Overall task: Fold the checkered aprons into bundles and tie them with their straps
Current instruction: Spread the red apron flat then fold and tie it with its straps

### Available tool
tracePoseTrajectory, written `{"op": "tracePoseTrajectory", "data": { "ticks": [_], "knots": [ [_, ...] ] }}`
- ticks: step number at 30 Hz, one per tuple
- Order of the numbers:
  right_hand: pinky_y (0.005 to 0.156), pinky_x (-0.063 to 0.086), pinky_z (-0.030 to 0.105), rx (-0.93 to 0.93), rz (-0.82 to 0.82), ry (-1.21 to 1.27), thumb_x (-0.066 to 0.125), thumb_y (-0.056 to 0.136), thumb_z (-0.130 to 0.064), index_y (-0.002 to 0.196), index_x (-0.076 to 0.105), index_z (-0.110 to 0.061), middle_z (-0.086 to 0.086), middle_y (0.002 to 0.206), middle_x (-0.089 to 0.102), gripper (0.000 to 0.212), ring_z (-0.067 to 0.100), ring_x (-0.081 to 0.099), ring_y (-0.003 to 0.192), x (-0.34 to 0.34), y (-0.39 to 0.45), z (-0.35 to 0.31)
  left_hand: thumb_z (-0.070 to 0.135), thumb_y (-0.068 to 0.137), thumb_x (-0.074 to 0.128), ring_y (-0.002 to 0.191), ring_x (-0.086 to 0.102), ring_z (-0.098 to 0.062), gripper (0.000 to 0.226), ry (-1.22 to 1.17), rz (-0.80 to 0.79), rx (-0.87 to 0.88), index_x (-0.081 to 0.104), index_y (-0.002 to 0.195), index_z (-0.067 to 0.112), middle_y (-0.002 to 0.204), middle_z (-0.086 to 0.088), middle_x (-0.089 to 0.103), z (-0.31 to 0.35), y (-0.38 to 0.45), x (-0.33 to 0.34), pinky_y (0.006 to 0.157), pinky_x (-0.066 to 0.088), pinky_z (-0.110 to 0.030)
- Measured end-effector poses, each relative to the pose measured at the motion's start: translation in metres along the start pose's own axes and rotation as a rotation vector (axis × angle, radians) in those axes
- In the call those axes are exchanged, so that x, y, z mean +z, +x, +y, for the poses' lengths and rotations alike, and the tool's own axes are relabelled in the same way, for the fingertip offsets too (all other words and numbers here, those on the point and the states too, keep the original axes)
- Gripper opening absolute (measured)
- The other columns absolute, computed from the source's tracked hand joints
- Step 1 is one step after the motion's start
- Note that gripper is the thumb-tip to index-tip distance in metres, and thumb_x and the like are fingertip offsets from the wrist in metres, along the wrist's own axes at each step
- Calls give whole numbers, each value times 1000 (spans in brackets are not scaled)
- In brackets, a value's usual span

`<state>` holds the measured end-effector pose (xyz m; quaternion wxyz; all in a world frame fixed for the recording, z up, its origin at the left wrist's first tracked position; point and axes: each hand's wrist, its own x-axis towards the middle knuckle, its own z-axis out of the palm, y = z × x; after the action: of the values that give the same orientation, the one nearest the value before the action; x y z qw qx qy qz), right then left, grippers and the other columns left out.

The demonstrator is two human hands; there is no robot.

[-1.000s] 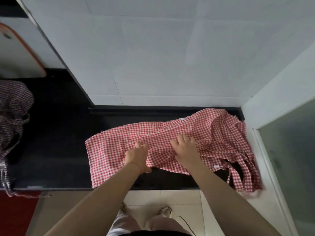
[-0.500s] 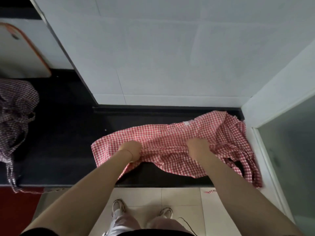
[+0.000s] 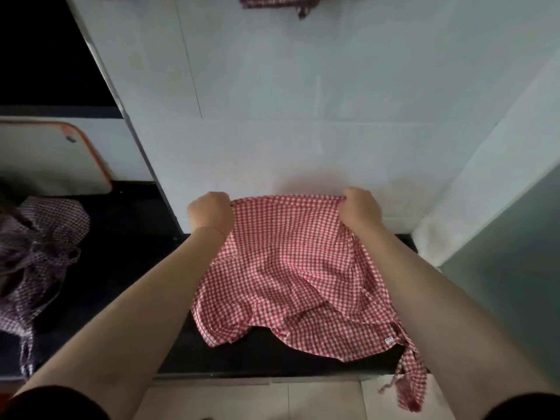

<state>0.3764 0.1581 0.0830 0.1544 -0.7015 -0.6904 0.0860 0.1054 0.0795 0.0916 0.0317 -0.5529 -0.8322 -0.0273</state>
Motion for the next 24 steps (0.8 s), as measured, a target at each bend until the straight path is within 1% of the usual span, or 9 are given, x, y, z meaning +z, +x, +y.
{"op": "tracePoseTrajectory", "data": {
  "ticks": [4,7,10,12,15,18,20,22,24],
  "knots": [
    [91,44,38,-9,-57,209,45,96,-9,117,56,-2,22,122,62,25,37,58,113,13,2,1,13,96,40,87,61,-30,31,-470,11,-151,67,111,13,111,-14,69,-2,3,8,73,49,-37],
    [114,36,44,-168,-103,275,55,89,-6,152,30,-22,15,148,45,70,31,43,136,35,-6,6,18,99,43,139,39,-34,65,-723,25,-20,16,158,21,155,-15,36,2,-6,27,113,36,-49],
    [108,42,44,-207,-177,183,57,87,-7,148,36,-19,17,142,51,66,32,49,130,67,-24,15,13,91,54,142,30,-31,78,-625,-55,36,12,157,23,157,-12,26,7,-28,62,116,32,-49],
    [90,48,37,-221,-235,104,56,88,-10,123,56,-10,16,118,65,35,32,62,112,86,-48,20,11,88,52,126,43,-30,59,-440,-77,42,37,145,16,141,-12,41,10,-50,90,105,42,-46],
    [75,39,31,-251,-375,27,61,92,-23,99,59,-12,7,102,65,13,28,62,100,119,-93,24,27,91,54,109,58,-25,29,-287,-401,107,61,118,19,126,-5,57,14,-86,135,92,51,-40],
    [85,37,31,-360,-517,-56,71,84,-52,82,61,-16,2,112,56,37,20,52,109,143,-131,20,53,83,63,123,52,-30,60,-164,-710,158,52,134,23,138,-7,50,17,-117,172,101,47,-47],
    [100,36,35,-440,-660,-157,72,78,-61,99,64,-18,4,130,51,48,24,46,124,156,-153,18,49,81,68,134,41,-33,76,-95,-718,200,37,145,21,147,-11,39,18,-128,185,109,40,-48],
    [114,29,44,-464,-811,-370,69,84,-54,140,48,-17,9,154,35,71,33,33,140,168,-168,19,41,81,71,139,34,-32,83,-65,-692,242,29,149,18,151,-11,33,19,-131,190,113,33,-47],
    [107,39,41,-412,-791,-404,60,95,-29,139,50,-13,14,147,46,48,33,46,132,171,-174,22,39,82,72,143,29,-32,87,-67,-693,249,25,152,17,155,-11,28,18,-130,190,117,27,-48]
  ]
}}
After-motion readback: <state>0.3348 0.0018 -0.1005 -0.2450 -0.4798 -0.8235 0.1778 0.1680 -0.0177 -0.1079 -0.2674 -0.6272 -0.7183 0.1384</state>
